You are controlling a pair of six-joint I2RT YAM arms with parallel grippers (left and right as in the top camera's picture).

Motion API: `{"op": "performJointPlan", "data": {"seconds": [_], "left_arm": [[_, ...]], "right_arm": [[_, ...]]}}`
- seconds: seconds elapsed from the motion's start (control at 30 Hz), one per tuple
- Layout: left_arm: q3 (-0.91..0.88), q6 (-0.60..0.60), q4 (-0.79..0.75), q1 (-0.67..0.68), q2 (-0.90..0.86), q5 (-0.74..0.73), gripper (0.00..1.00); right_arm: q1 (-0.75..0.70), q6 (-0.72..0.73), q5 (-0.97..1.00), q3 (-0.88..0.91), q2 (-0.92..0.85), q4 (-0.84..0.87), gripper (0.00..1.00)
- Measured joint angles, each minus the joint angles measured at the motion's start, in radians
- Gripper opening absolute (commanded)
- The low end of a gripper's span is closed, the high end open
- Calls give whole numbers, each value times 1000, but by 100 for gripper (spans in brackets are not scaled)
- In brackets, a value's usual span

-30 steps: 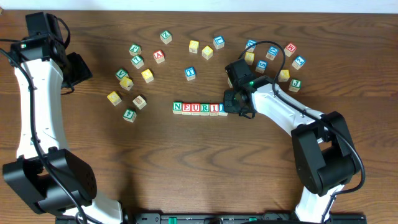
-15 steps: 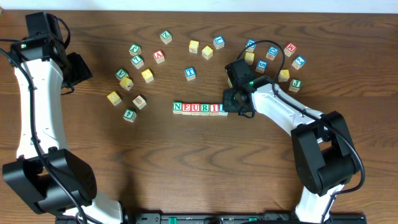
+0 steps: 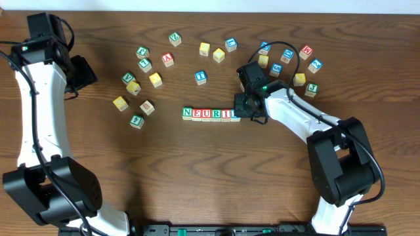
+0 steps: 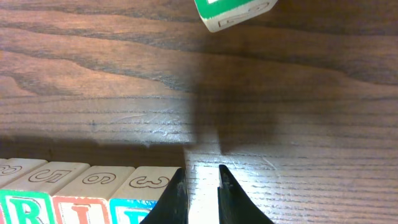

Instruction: Spell out NEURIPS

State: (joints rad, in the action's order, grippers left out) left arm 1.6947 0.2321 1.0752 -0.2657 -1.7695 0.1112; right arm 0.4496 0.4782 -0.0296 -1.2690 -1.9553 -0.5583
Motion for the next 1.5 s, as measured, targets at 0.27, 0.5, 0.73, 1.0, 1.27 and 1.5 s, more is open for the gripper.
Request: {"op": "performJointPlan", "data": {"seconds": [0.27,0.5,0.73,1.0,1.27,1.5], "left_arm": [[0,0,0,0,0,0,72],[0,0,0,0,0,0,72],[0,0,0,0,0,0,72],[0,0,0,0,0,0,72],[0,0,0,0,0,0,72],[0,0,0,0,0,0,72]], "right_arm": [[0,-11,0,0,0,10,11],[-6,-16,-3,-6,2,-32,13],[-43,-19,-5,-42,79,-108,18],[-87,-62,-4,-157,207,-245,34],[-109,-144,-4,-435,201,-451,40],[-113,-169,0,-538,175,-430,41]]}}
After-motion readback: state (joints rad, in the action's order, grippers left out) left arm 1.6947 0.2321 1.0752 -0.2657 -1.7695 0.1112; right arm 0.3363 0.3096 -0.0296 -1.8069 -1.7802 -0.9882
